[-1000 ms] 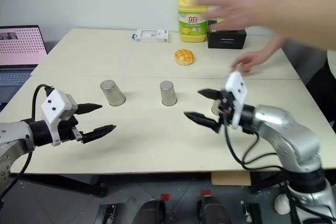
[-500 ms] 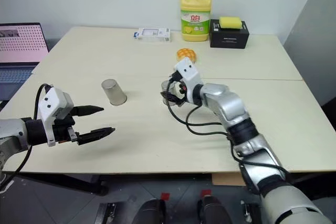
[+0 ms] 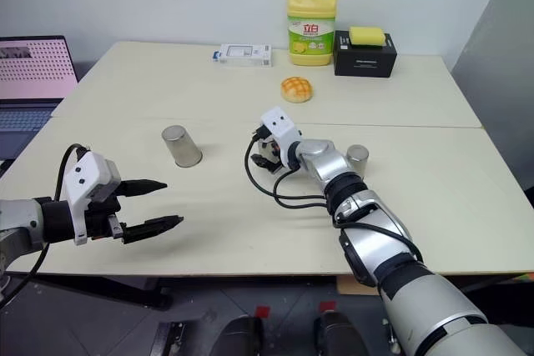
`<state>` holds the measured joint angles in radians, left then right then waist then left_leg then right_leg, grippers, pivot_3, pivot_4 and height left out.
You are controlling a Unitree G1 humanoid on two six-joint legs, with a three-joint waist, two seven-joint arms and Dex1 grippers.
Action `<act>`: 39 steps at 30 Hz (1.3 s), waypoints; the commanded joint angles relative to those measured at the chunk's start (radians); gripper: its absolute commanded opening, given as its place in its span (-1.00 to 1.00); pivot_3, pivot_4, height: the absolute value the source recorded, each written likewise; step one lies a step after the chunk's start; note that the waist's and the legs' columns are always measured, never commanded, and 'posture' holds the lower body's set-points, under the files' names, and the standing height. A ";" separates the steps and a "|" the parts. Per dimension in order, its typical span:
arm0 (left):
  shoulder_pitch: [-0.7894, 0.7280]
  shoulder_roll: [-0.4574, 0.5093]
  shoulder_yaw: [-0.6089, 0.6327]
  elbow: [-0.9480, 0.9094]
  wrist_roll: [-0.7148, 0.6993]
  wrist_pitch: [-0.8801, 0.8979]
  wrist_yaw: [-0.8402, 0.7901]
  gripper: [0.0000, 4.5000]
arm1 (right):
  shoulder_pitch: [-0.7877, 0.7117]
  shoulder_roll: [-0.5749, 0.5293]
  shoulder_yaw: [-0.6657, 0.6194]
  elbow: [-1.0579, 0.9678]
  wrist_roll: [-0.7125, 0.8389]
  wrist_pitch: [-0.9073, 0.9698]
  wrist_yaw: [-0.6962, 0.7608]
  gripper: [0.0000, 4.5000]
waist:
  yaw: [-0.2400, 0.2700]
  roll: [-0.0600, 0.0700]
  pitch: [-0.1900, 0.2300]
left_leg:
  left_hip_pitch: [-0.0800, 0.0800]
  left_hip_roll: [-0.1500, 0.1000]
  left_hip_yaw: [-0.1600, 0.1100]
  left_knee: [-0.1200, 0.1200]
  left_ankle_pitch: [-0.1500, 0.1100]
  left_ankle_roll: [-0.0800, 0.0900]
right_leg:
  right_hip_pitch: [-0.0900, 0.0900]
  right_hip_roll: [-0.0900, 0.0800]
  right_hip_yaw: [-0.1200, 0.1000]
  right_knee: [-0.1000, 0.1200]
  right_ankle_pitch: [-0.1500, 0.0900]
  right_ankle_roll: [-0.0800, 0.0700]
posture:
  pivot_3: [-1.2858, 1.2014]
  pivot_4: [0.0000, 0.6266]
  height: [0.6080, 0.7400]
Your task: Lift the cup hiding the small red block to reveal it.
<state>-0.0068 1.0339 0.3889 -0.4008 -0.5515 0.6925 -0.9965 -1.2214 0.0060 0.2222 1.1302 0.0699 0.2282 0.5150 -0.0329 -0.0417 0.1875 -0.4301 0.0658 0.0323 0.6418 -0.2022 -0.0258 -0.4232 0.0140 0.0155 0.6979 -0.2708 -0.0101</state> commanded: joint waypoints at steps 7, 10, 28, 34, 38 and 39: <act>-0.025 0.004 -0.002 -0.019 0.014 -0.024 0.024 1.00 | -0.055 0.027 -0.074 0.030 -0.030 -0.059 -0.025 0.17 | 0.000 0.000 0.000 | 0.000 0.000 0.000 0.000 0.000 0.000 | 0.000 0.000 0.000 0.000 0.001 -0.001 | 0.03 -0.52 1.00; -0.040 0.004 -0.013 -0.016 0.010 -0.025 0.028 1.00 | -0.054 0.025 -0.094 -0.001 -0.016 -0.048 -0.014 0.17 | 0.000 0.000 0.000 | 0.000 0.000 0.000 0.000 0.000 0.000 | 0.000 0.000 0.000 0.000 0.002 -0.003 | 0.03 -0.52 1.00; -0.139 -0.013 -0.122 0.000 -0.002 -0.035 -0.001 1.00 | 0.260 -0.185 -0.111 -0.762 0.046 0.425 0.035 0.17 | -0.006 0.001 0.001 | 0.001 -0.002 0.001 0.000 0.000 0.000 | 0.000 0.002 0.001 0.000 0.000 0.000 | 0.03 -0.52 1.00; -0.158 -0.015 -0.150 0.014 0.006 -0.050 -0.011 1.00 | 0.246 -0.178 -0.088 -0.657 0.009 0.380 0.021 0.17 | -0.007 0.001 0.001 | 0.001 -0.001 0.001 -0.002 0.000 0.000 | 0.000 0.004 0.000 0.000 -0.001 -0.001 | 0.03 -0.52 1.00; -0.154 -0.021 -0.154 0.010 0.008 -0.055 -0.008 1.00 | 0.236 -0.173 -0.089 -0.604 0.005 0.356 0.015 0.32 | -0.006 0.001 0.001 | 0.000 -0.001 0.001 -0.002 0.000 0.000 | 0.000 0.003 0.001 0.000 -0.001 0.000 | 0.03 -0.52 1.00; -0.152 -0.021 -0.154 0.009 0.009 -0.056 -0.007 1.00 | 0.233 -0.171 -0.090 -0.602 0.005 0.352 0.014 0.42 | -0.006 0.001 0.001 | 0.000 -0.001 0.001 -0.002 0.000 0.000 | 0.000 0.002 0.001 0.000 -0.001 0.000 | 0.03 -0.52 1.00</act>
<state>-0.1525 1.0143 0.2295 -0.3800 -0.5464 0.6522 -1.0029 -0.9569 -0.1707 0.1410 0.5454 0.0782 0.6117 0.5326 -0.0387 -0.0408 0.1881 -0.4300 0.0645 0.0332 0.6402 -0.2022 -0.0259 -0.4236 0.0162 0.0164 0.6974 -0.2716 -0.0105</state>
